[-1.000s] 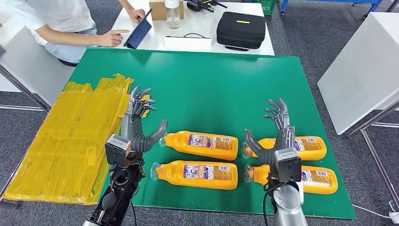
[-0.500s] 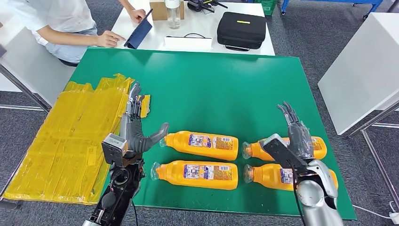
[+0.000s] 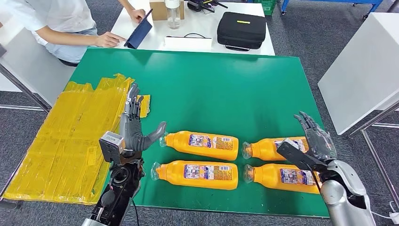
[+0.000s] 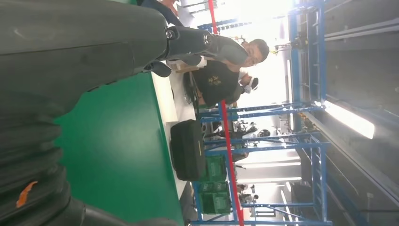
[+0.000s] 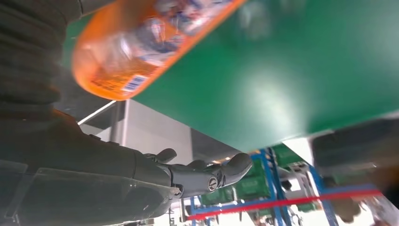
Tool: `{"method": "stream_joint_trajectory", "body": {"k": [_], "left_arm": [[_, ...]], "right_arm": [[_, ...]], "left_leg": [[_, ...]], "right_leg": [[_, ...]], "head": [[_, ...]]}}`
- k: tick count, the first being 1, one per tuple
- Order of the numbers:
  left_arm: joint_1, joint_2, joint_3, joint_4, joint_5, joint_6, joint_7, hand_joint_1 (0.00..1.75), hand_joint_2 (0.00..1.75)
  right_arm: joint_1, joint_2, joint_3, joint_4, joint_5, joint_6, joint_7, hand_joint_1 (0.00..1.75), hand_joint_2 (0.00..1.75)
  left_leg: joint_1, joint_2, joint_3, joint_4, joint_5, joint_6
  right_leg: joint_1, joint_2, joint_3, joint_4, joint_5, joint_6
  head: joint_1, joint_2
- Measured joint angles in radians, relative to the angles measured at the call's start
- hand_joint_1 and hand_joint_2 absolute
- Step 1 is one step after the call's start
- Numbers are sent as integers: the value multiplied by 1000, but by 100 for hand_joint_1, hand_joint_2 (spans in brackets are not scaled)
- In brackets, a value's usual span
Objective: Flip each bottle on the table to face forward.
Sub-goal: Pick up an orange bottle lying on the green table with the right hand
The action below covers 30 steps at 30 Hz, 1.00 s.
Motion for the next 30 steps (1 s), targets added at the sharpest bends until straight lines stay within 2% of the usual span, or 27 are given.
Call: {"method": "stream_joint_trajectory", "body": {"k": [5,10,23,30], "left_arm": [[-9,0,5,16,16,-19,0,0,175],[-20,0,12,35,24,-21,0,0,175],[-28,0,17,59,31,-17,-1,0,175],[-34,0,17,73,37,-11,1,0,175]], "right_arm": [[0,-38,-24,32,-7,28,5,0,175],[-21,-54,-48,88,-9,44,7,0,175],[-158,-52,-53,293,14,35,-22,0,175],[-233,-28,-27,431,33,1,-50,0,175]], "left_leg": [[0,0,0,0,0,0],[0,0,0,0,0,0],[-1,0,0,0,1,1],[-1,0,0,0,1,2]], "right_leg": [[0,0,0,0,0,0],[0,1,0,0,1,1],[-1,0,0,0,1,2],[-1,0,0,0,2,2]], "head": [[0,0],[0,0],[0,0],[0,0]]}}
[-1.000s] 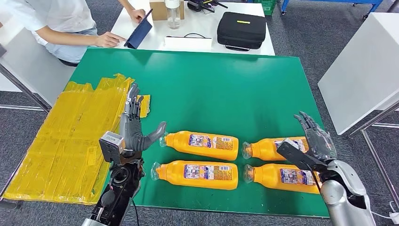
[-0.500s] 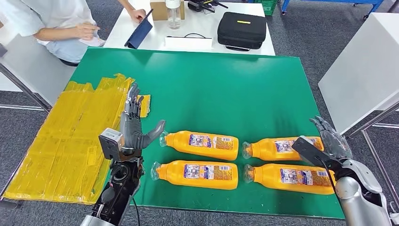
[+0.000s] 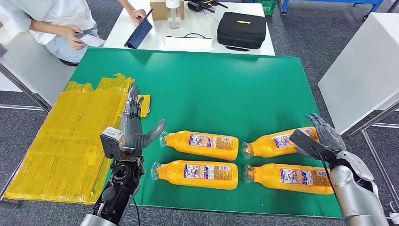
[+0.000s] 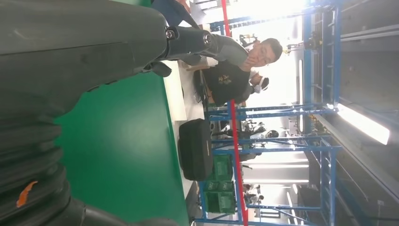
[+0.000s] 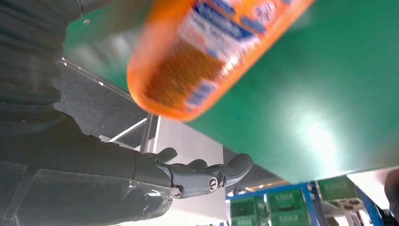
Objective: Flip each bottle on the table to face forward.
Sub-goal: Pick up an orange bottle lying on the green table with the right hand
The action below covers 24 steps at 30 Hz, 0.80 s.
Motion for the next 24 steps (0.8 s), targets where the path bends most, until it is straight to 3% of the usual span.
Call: {"method": "stream_joint_trajectory", "body": {"k": [7,21,24], "left_arm": [[-2,-1,0,11,7,10,4,0,175],[-2,-1,0,29,18,11,16,0,175],[-2,-1,0,38,23,11,16,0,175]], "right_arm": [[-67,32,62,117,40,17,-6,0,175],[-140,41,135,229,62,49,-13,0,175],[-163,39,149,266,76,56,-12,17,175]], "left_leg": [[0,0,0,0,0,0],[0,1,5,0,-1,-1],[0,1,9,0,-2,-1]], "right_leg": [[0,0,0,0,0,0],[0,1,4,0,0,0],[0,1,6,-1,-1,-1]], "head": [[0,0],[0,0],[0,0]]}}
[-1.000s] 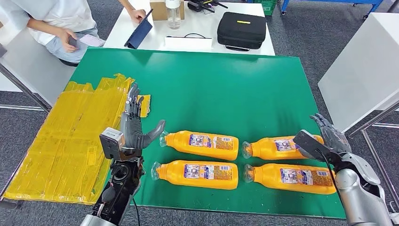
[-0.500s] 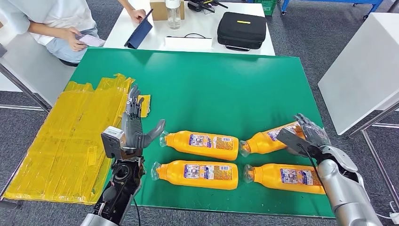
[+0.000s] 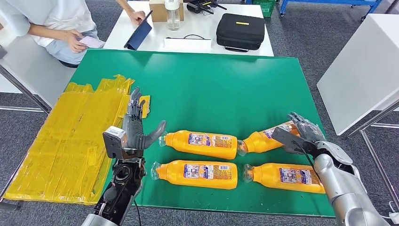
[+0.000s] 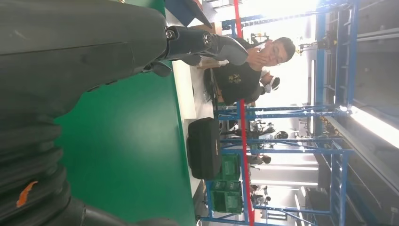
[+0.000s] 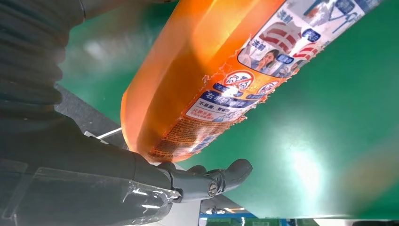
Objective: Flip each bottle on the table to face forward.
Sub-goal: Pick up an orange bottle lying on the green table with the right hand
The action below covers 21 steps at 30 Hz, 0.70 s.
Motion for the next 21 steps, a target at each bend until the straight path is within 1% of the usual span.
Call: {"method": "stream_joint_trajectory", "body": {"k": [1,2,5,9,11,13,14,15,17,18,19,21], "left_arm": [[-1,0,0,4,2,0,0,0,175],[-2,0,0,8,4,0,0,0,175],[-5,0,0,22,9,0,-2,0,175],[-12,0,0,35,9,1,-3,0,175],[-14,0,0,39,10,1,-3,0,175],[-15,0,0,43,10,1,-3,0,175],[-16,0,0,45,11,1,-3,0,175],[-16,0,0,47,12,1,-4,0,175],[-16,0,0,50,17,2,-4,0,175],[-16,0,0,51,20,4,-5,0,175],[-17,0,0,53,22,5,-5,0,175],[-17,0,0,58,26,9,-6,0,175]], "right_arm": [[-9,-2,7,15,9,6,0,22,175],[-20,-5,16,31,20,15,0,23,175],[-52,-18,51,78,52,48,0,23,175],[-74,-30,81,118,62,58,1,23,175],[-79,-34,89,130,63,59,2,30,175],[-82,-37,96,138,64,61,4,44,175],[-84,-39,99,143,67,63,4,60,175],[-87,-41,103,148,71,66,3,88,175],[-94,-47,116,159,81,80,-2,149,175],[-98,-49,125,166,87,89,-4,167,175],[-103,-51,134,173,93,97,-5,172,175],[-115,-55,152,188,105,106,-4,171,175]], "left_leg": [[0,1,2,0,-1,0],[0,1,4,0,-2,0],[0,2,12,0,-7,3],[0,1,23,0,-11,4],[0,1,26,0,-11,5],[0,2,27,0,-12,5],[0,2,27,0,-12,5],[0,2,28,0,-12,5],[0,3,29,0,-13,5],[0,3,30,0,-13,5],[0,3,30,0,-14,5],[0,3,33,0,-14,5]], "right_leg": [[0,0,1,0,-1,0],[0,0,3,0,-2,1],[0,0,11,-1,-6,1],[0,0,22,-2,-9,3],[0,0,26,-2,-9,3],[0,0,27,-2,-9,3],[0,0,28,-3,-9,3],[0,1,28,-3,-10,3],[0,1,28,-3,-10,3],[0,2,29,-3,-10,3],[0,2,29,-3,-10,3],[1,2,31,-3,-12,3]], "head": [[0,0],[0,0],[0,0],[0,0],[0,0],[0,0],[0,0],[1,0],[0,0],[0,0],[0,0],[0,0]]}}
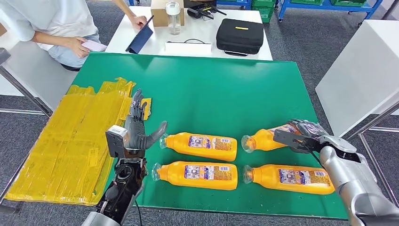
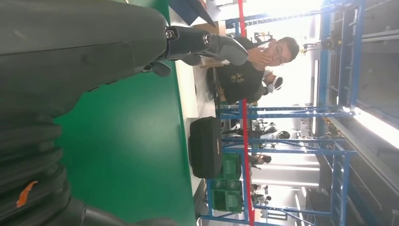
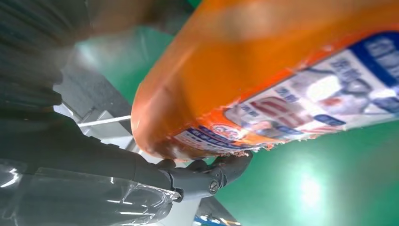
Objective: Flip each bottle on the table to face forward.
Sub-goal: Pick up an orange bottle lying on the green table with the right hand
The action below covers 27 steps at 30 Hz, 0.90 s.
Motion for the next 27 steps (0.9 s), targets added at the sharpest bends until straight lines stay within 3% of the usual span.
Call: {"method": "stream_joint_trajectory", "body": {"k": [10,23,27], "left_arm": [[-2,0,0,25,20,11,-9,0,175],[-3,0,0,37,37,24,-9,0,175],[-8,0,0,44,45,26,-8,0,175]], "right_arm": [[-37,0,88,57,49,1,46,138,175],[-63,22,151,91,77,4,80,144,175],[-71,35,166,106,82,7,87,168,175]], "left_leg": [[0,-3,17,0,-8,1],[1,-5,20,0,-10,3],[1,-4,22,0,-12,3]], "right_leg": [[1,-2,11,-2,-11,0],[1,-3,18,-7,-12,2],[1,-3,19,-8,-14,4]], "head": [[0,0],[0,0],[0,0]]}}
